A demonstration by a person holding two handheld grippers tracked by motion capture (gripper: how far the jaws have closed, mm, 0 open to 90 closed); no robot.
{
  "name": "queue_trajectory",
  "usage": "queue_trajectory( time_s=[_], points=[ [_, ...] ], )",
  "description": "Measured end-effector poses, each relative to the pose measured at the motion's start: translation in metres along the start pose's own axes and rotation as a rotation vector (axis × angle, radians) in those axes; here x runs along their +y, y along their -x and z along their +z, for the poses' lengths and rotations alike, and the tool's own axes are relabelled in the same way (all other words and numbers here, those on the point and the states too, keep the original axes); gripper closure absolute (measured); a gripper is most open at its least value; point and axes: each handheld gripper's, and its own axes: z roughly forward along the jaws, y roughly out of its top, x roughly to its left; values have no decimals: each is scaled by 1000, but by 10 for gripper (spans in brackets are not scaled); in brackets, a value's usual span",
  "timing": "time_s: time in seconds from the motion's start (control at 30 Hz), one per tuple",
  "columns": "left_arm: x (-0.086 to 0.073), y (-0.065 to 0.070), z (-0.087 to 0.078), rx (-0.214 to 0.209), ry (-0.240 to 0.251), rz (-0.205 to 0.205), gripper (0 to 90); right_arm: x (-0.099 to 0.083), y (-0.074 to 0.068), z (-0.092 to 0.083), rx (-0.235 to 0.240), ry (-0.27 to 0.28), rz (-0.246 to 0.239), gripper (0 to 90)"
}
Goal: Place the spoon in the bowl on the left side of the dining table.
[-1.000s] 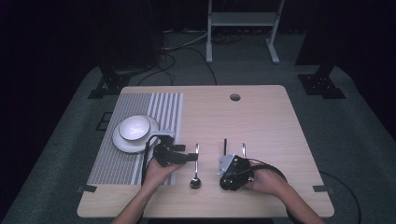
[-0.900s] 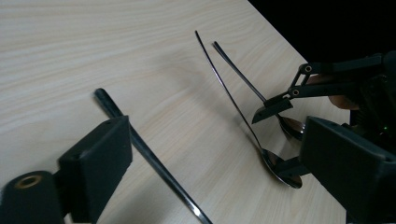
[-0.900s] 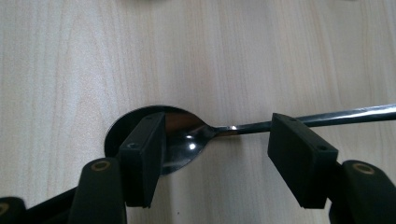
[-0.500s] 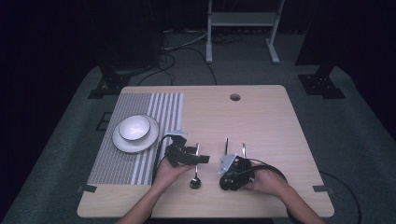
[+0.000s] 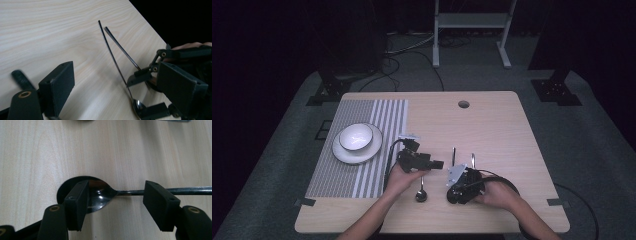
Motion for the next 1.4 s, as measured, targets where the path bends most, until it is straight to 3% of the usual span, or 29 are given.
queue_trajectory(
  time_s=[0.13, 0.33, 0.43, 0.47, 0.57, 0.73, 0.9, 1.2, 1.4],
  points=[
    [8, 1, 12, 9, -16, -2, 176, -1, 0, 0, 2, 6, 1, 369],
    [18, -6, 30, 12, -34, -65, 249, -1, 0, 0, 4, 11, -2, 376],
    [21, -7, 36, 11, -40, -77, 286, -1, 0, 0, 3, 13, -6, 377],
    [21, -8, 38, 12, -43, -81, 357, -2, 0, 0, 3, 15, -7, 377],
    [24, -8, 46, 26, -63, -72, 421, -2, 0, 0, 4, 16, -9, 378],
    [24, -12, 61, 21, -99, -76, 617, -3, 0, 0, 4, 19, -5, 378],
    [21, -16, 64, -4, -106, -84, 768, -4, -1, -1, 1, 30, -3, 385],
    [20, -14, 58, -52, -65, -81, 825, -7, 0, -1, -4, 41, 10, 380],
    [19, -15, 52, -89, -19, -106, 854, -12, 1, -3, -23, 42, 28, 371]
  ],
)
